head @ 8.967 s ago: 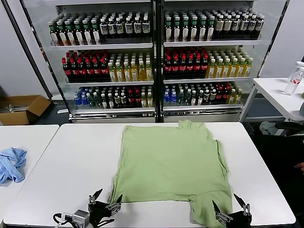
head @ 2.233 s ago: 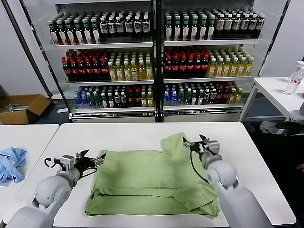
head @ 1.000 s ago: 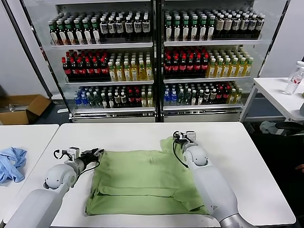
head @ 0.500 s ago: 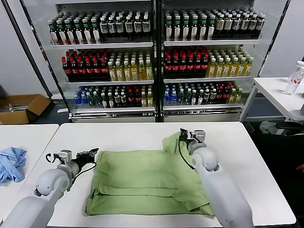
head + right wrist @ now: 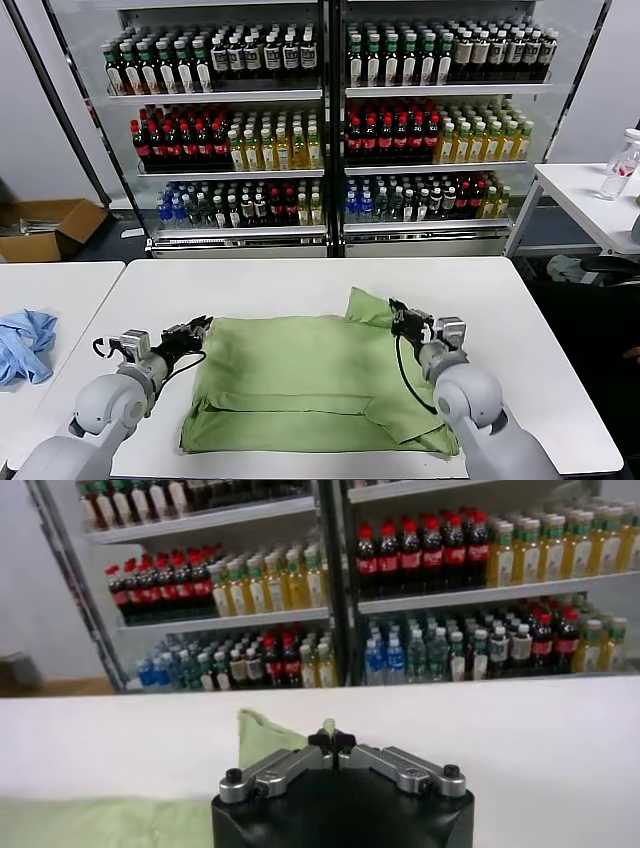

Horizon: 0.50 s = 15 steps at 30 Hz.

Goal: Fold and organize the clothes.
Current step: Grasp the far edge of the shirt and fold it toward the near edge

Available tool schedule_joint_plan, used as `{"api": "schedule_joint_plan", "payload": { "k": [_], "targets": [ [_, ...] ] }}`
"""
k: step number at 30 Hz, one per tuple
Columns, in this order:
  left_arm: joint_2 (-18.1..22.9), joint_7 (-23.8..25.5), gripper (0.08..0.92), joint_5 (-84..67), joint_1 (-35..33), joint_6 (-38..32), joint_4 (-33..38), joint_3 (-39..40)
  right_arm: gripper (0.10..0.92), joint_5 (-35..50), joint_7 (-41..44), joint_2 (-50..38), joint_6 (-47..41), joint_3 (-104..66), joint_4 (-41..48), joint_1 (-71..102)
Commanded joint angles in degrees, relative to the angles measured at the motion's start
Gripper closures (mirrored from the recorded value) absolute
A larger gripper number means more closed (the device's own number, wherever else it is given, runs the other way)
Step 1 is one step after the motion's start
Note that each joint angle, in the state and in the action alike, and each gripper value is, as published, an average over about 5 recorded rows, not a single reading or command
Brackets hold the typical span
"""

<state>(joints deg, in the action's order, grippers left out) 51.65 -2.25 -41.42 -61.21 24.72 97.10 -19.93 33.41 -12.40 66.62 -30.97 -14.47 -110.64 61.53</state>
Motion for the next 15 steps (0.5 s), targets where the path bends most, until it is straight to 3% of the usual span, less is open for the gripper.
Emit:
{"api": "schedule_joint_plan", "payload": {
  "k": [1, 7, 15],
  "targets": [
    [2.67, -5.33, 0.672, 3.88, 9.02, 4.39, -9.54, 5.48, 0.920, -1.22, 0.01, -1.69, -0.43, -0.85, -5.06, 4.95],
    [2.65, -7.31, 0.499, 2.17, 10.02, 8.26, -10.60, 6.42, 0.920, -1.64, 0.06, -1.55, -0.38, -0.52, -4.90, 4.77],
    [2.52, -5.41, 0.296, 1.03, 8.71, 8.39, -10.24, 7.08, 0.920, -1.87, 0.03, -1.53, -0.38, -0.34, -5.24, 4.66]
  ]
}}
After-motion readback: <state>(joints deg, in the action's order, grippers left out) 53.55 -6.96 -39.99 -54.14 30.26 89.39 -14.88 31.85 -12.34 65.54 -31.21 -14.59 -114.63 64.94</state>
